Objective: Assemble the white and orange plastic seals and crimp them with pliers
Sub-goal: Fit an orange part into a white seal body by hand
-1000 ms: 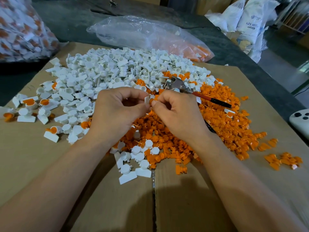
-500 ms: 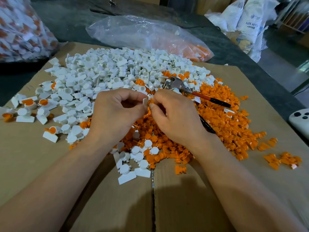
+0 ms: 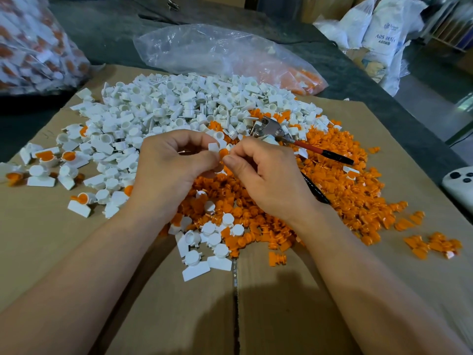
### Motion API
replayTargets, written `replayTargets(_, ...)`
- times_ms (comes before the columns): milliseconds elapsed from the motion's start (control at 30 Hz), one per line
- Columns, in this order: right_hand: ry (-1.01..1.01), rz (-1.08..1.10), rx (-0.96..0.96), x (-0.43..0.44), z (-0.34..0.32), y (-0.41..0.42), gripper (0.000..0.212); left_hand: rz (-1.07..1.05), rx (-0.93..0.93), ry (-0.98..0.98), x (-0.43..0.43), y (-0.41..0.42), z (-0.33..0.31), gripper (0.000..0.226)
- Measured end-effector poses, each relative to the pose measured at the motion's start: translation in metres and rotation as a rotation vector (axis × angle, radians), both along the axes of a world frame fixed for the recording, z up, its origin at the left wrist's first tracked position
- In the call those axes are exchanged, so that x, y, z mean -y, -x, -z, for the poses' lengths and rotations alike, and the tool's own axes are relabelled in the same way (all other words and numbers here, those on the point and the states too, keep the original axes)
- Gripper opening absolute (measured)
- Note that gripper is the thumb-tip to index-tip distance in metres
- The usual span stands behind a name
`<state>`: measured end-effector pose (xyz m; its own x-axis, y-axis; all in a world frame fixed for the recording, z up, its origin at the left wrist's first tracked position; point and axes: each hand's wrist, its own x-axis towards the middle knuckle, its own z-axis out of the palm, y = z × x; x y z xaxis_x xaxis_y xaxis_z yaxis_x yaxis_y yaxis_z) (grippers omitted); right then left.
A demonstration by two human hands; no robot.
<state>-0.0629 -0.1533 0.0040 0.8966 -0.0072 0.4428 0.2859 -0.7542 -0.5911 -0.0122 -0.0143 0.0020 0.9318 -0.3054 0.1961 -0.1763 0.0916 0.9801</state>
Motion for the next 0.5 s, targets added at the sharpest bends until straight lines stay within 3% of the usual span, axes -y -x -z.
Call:
replayTargets(233,0.04,0.003,0.01,0.0004,0.0014,-0.0008,0.019,0.009,0.011,-0.008,0.0009,0.0012,-0.0007,0.02)
replayTargets(367,-0.005,0.006,0.032,0.0025,0.0001,-0.0006,0.017,0.047,-0.126,0.06,-0.0001,-0.0017,-0.0028,0.019)
replayTargets(500,-0.03,0.013,0.108,0.0054,-0.0015,-0.0009,0.036,0.097,-0.256,0.122,-0.0006,-0.0028,-0.0054,0.016)
